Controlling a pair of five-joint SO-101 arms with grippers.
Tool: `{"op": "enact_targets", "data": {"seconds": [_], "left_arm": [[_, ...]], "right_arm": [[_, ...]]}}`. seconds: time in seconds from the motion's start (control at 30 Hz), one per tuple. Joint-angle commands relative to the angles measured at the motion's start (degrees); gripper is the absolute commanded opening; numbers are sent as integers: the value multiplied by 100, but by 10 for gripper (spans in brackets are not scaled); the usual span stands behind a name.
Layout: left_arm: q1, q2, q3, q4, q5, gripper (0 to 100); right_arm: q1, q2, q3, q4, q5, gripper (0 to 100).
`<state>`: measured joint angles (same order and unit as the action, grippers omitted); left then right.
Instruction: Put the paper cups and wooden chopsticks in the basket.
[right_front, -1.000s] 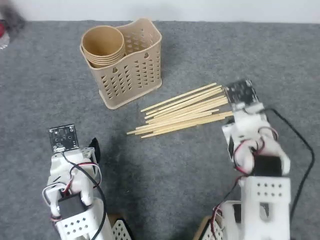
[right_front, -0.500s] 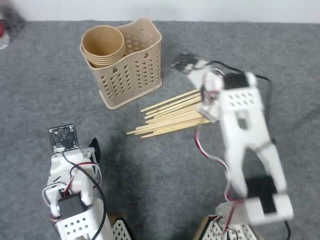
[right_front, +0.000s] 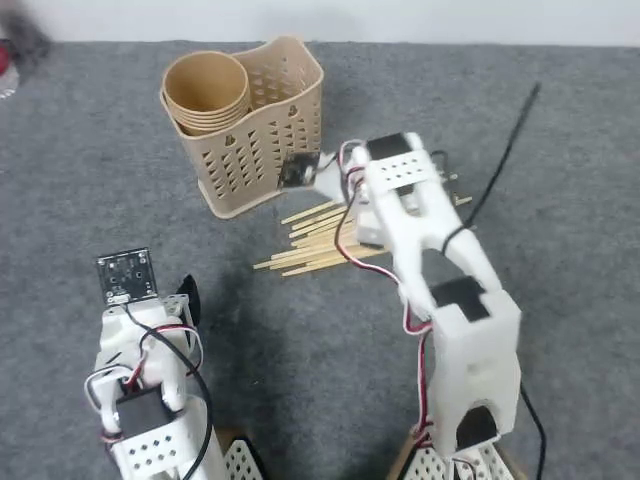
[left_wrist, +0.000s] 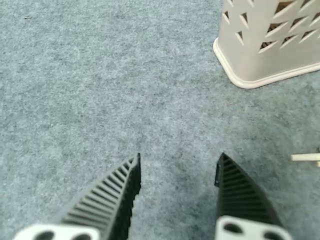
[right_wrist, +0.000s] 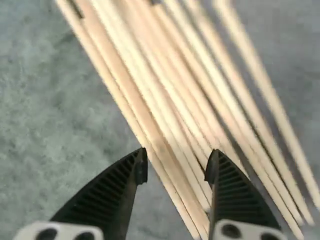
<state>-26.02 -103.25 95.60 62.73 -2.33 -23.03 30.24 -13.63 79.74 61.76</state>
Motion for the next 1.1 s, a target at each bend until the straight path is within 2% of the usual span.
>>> {"op": "enact_targets", "data": {"seconds": [0.0, 0.2, 0.4, 0.57, 1.07], "left_arm": [[35, -105, -13, -132, -18, 239], [35, -105, -13, -132, -18, 239], [44, -105, -13, -132, -18, 239], [44, -105, -13, -132, -18, 239], [176, -105, 22, -132, -18, 239]], "right_arm": [[-75, 119, -281, -321, 149, 202], [-40, 391, -448, -541, 141, 191], [-84, 673, -484, -558, 149, 34], [-48, 637, -492, -330, 158, 8], [-576, -2299, -492, 1200, 123, 8]]}}
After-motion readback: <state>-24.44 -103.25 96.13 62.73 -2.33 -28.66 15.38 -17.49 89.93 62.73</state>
